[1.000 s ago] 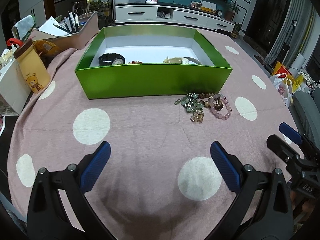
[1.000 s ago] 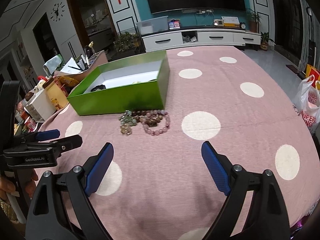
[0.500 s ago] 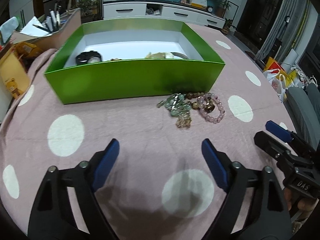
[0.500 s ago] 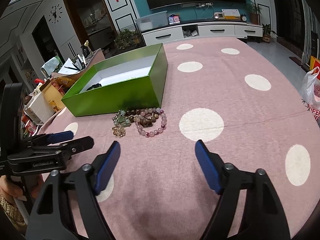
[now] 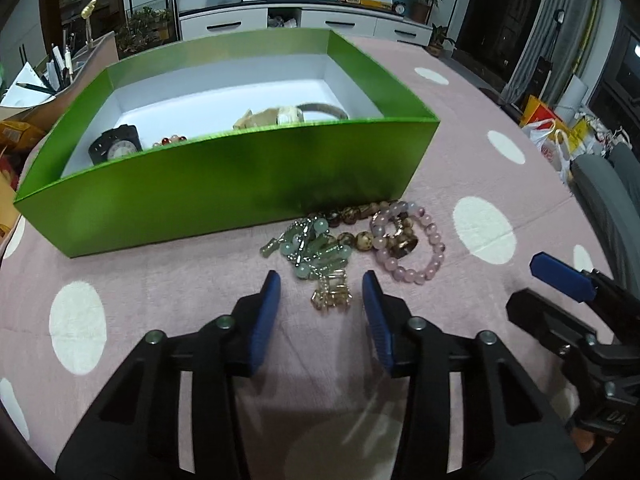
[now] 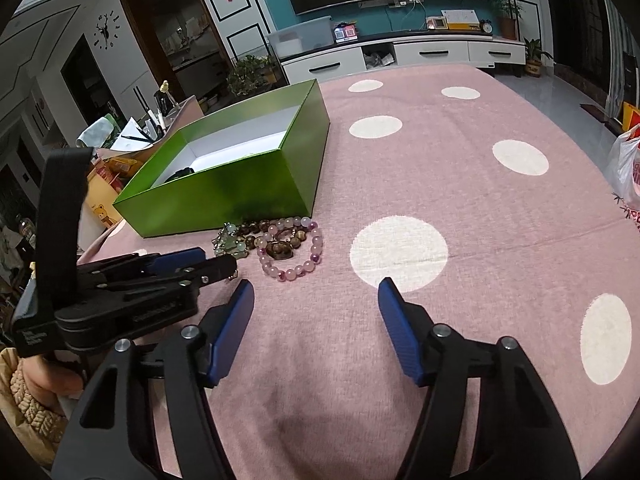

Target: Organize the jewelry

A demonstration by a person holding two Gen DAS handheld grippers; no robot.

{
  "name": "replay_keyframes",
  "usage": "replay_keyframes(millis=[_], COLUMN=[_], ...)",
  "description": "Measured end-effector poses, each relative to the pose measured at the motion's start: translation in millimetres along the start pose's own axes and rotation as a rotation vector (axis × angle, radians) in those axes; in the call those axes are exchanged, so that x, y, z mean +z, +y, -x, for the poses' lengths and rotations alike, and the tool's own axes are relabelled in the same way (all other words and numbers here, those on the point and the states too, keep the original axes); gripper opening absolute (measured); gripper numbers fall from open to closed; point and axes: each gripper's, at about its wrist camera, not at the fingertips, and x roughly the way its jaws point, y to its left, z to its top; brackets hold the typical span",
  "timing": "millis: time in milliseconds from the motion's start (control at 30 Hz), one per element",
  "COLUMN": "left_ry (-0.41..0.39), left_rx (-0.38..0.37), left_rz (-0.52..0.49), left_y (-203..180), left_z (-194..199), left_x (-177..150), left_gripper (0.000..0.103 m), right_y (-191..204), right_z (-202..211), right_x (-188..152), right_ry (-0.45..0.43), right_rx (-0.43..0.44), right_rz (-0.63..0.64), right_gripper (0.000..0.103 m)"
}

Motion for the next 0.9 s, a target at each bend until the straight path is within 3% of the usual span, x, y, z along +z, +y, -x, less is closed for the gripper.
replay_keyframes(millis=[100,200,533,900], left_ry=[-0.007,-0.015,-0.072,-0.148], left_rx=[0.015,0.016,-0.015,-0.054], left_rz=[-0.012,-0.015,0.040,0.098], left_y=[-1,-3,22,53], left_z=[-5,-7,22,68], left_x=[0,2,1,-3], left_gripper=[0.033,0.015,0.013,0.013], right_y=[0,1,16,26], right_z=[-5,-12,-38,-61], right_x=[2,6,16,24], right_ry=[0.005,0.013,0.043,0.063], right_rx=[0.010,0.029,0.093,0.075], right_rz=[-0.001,-0.005,0.027,0.084], right_gripper=[0.064,0.060,0.045,0.036])
